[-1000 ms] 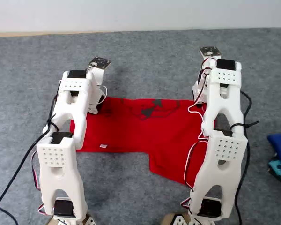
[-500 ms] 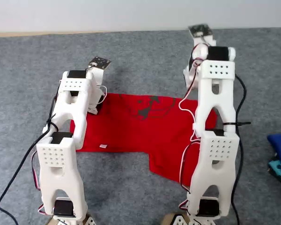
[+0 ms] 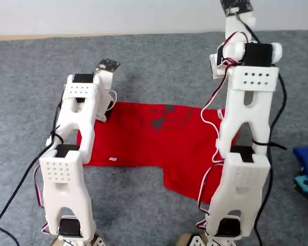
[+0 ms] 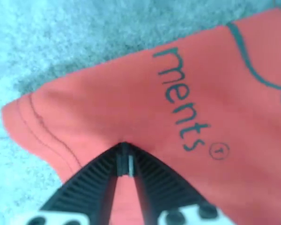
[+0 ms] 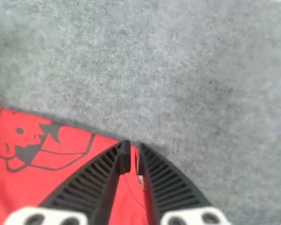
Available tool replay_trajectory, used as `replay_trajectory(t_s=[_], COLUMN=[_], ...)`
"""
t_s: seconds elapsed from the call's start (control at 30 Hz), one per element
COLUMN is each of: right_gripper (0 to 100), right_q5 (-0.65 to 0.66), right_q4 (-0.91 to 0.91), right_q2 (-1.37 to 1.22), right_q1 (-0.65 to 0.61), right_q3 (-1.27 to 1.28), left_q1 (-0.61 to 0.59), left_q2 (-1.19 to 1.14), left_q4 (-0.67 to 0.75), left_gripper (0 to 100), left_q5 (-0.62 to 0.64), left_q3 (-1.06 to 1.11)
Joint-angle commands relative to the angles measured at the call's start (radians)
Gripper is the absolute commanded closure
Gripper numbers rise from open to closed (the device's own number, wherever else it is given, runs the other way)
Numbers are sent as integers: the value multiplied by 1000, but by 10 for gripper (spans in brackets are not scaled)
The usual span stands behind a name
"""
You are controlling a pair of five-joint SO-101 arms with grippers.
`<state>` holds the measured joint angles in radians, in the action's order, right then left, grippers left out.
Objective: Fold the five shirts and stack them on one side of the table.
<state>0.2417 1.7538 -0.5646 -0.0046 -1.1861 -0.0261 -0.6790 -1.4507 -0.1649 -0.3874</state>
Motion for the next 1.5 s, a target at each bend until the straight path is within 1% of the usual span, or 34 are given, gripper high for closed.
replay_trajectory(t_s=[0.0, 0.17, 0.27, 0.43, 0.67, 0.77, 0.9, 0.97, 1.2, 1.37, 1.47], right_gripper=[990, 990, 990, 990, 990, 990, 990, 990, 990, 990, 990], right_q5=[25, 23, 25, 26, 26, 28, 28, 28, 28, 28, 28], right_q4=[42, 42, 42, 41, 41, 41, 38, 33, 33, 38, 38], right_q2=[154, 329, 450, 613, 825, 898, 954, 975, 1046, 1078, 1099], right_q1=[21, 31, 47, 85, 140, 137, 137, 140, 143, 145, 145], right_q3=[61, 195, 310, 546, 753, 899, 1080, 1131, 1154, 1154, 1154], left_q1=[-9, -2, 28, 51, 77, 68, 12, -6, -14, -25, -55], left_q2=[152, 310, 382, 394, 394, 368, 308, 284, 232, 164, 115], left_q4=[-51, -106, -138, -221, -299, -290, -261, -241, -146, -124, -120], left_gripper=[997, 997, 997, 997, 997, 997, 997, 997, 997, 997, 997], left_q5=[0, 0, 0, 0, 0, -3, -5, -6, -6, -6, -5], left_q3=[-84, -125, -120, -119, -119, -45, 85, 139, 265, 274, 274])
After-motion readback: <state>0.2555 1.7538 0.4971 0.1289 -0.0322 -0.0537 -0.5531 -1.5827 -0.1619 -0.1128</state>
